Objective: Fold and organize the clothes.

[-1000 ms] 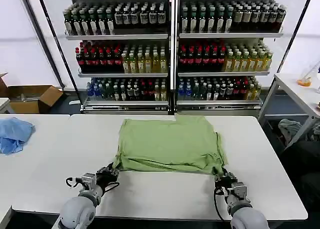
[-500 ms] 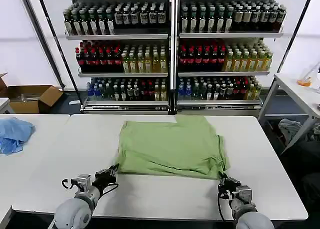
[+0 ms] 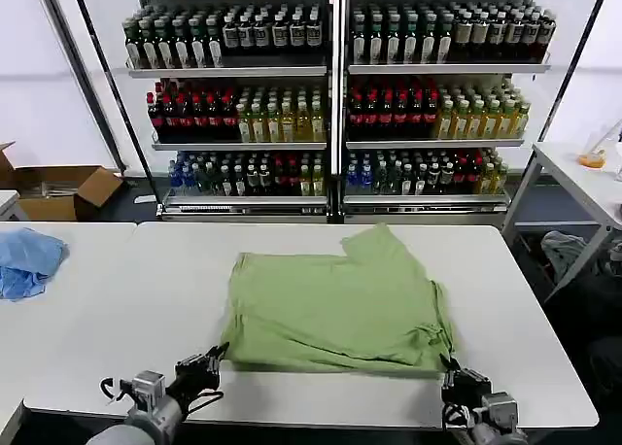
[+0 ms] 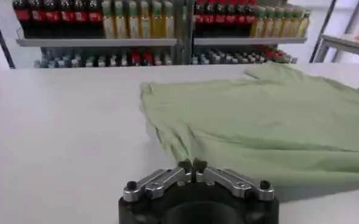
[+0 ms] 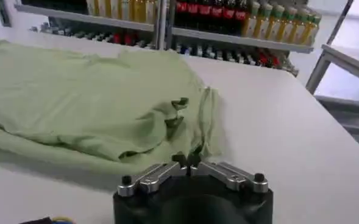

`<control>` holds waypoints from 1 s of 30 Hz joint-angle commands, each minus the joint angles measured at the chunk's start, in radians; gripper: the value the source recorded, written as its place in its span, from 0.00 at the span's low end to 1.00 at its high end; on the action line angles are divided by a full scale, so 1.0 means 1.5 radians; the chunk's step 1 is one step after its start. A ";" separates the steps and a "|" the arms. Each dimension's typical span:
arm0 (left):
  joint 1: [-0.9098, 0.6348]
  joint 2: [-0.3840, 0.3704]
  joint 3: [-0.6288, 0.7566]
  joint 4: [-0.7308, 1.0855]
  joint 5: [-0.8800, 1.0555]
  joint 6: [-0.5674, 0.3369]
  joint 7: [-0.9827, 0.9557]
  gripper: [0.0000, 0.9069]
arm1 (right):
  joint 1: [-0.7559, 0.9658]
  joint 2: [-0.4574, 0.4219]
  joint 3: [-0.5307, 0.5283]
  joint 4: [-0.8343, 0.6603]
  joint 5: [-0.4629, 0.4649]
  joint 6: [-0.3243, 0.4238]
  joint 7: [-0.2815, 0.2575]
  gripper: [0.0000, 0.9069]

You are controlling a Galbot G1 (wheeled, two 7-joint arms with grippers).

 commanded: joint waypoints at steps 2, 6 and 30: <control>0.104 0.017 -0.022 -0.094 0.036 0.021 0.003 1.00 | -0.081 -0.011 0.039 0.059 -0.030 0.009 -0.002 1.00; 0.081 0.023 -0.028 -0.100 0.040 0.026 0.004 1.00 | -0.070 -0.020 0.061 0.084 -0.032 0.026 -0.002 1.00; -0.477 0.040 0.152 0.339 -0.105 0.033 -0.085 1.00 | 0.696 -0.004 -0.322 -0.381 0.232 -0.058 0.128 1.00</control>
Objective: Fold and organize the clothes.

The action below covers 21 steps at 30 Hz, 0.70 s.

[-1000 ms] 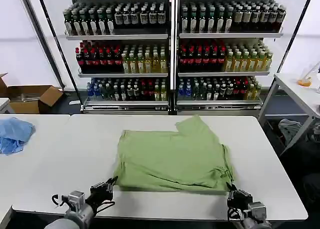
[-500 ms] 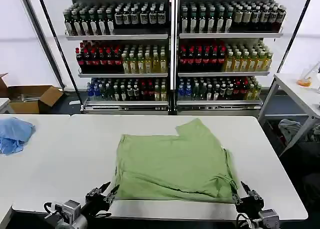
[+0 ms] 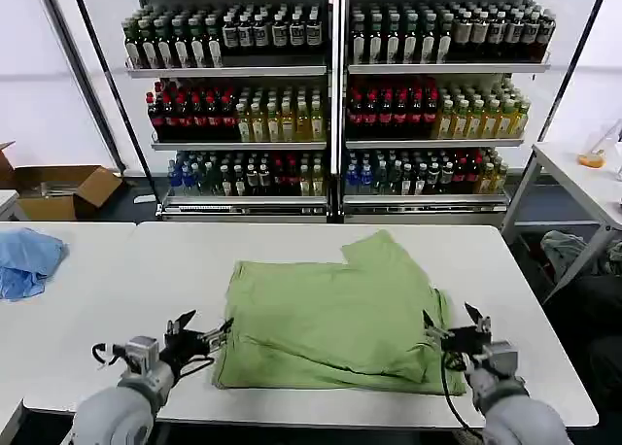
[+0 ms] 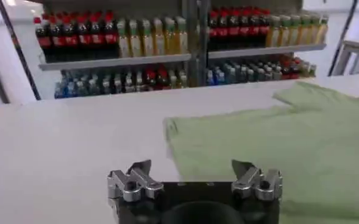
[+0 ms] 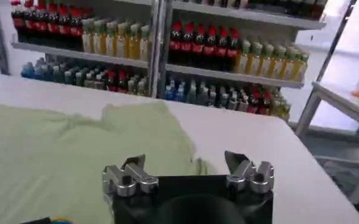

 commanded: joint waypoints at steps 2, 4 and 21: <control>-0.300 -0.003 0.127 0.259 -0.037 0.006 -0.023 1.00 | 0.366 0.052 -0.198 -0.275 0.088 -0.022 0.042 1.00; -0.321 -0.007 0.144 0.279 -0.040 0.007 -0.023 1.00 | 0.398 0.065 -0.213 -0.315 0.095 -0.023 0.043 1.00; -0.415 -0.072 0.227 0.417 -0.044 0.006 -0.018 1.00 | 0.508 0.169 -0.253 -0.558 0.076 -0.020 0.016 1.00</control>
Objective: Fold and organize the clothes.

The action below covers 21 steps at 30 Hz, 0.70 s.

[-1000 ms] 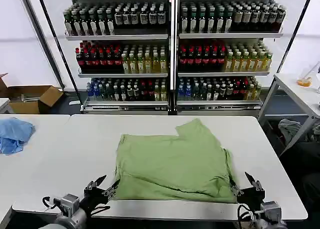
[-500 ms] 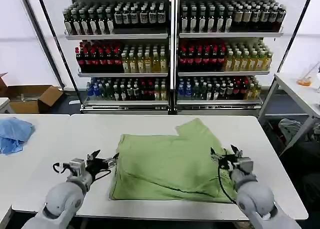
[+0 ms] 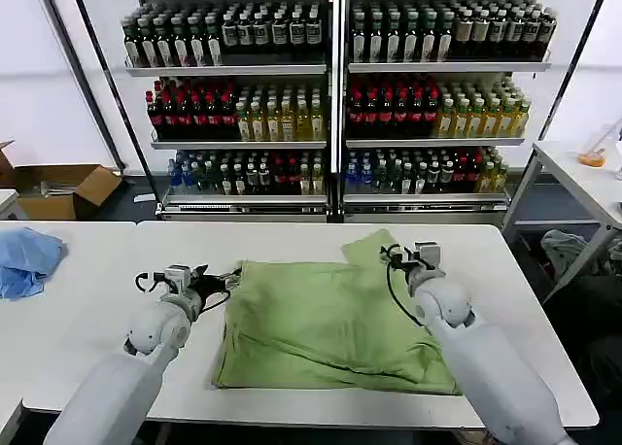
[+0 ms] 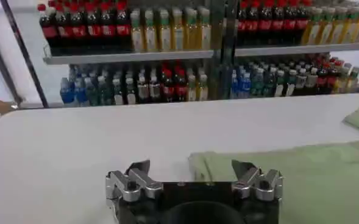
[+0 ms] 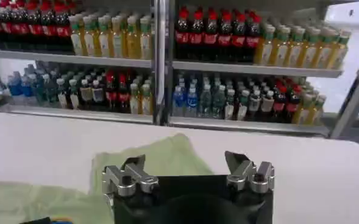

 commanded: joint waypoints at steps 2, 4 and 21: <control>-0.095 -0.027 0.061 0.118 -0.007 -0.001 0.000 1.00 | 0.105 0.063 -0.040 -0.184 -0.004 0.000 -0.004 1.00; -0.098 -0.029 0.064 0.124 -0.007 -0.001 0.002 1.00 | 0.110 0.071 -0.039 -0.206 -0.011 0.004 -0.007 1.00; -0.103 -0.046 0.078 0.154 -0.007 -0.006 0.017 0.29 | 0.141 0.124 -0.031 -0.329 -0.017 0.003 -0.055 1.00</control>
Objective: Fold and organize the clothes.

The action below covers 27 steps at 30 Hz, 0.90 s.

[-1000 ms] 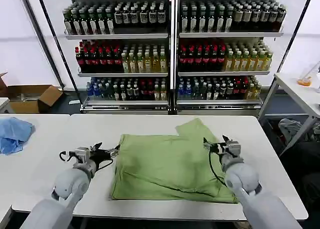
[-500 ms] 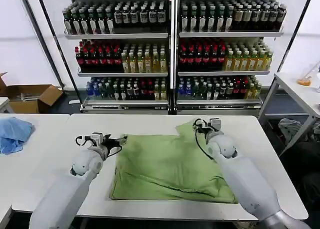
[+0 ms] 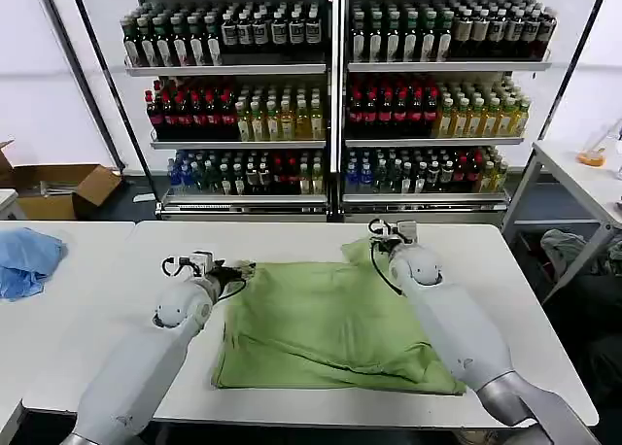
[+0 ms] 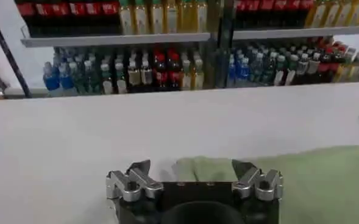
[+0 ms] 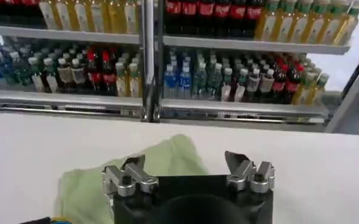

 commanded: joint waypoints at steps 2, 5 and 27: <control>-0.012 -0.006 0.011 0.024 -0.002 -0.003 0.006 0.18 | 0.023 0.031 -0.001 -0.086 0.004 -0.006 -0.026 0.88; -0.006 -0.004 0.011 0.020 -0.004 -0.004 0.011 0.10 | 0.024 0.037 0.007 -0.099 0.008 -0.009 -0.028 0.31; 0.034 0.029 -0.027 -0.053 -0.061 -0.048 0.037 0.04 | -0.030 -0.013 0.007 0.061 -0.002 0.041 -0.025 0.00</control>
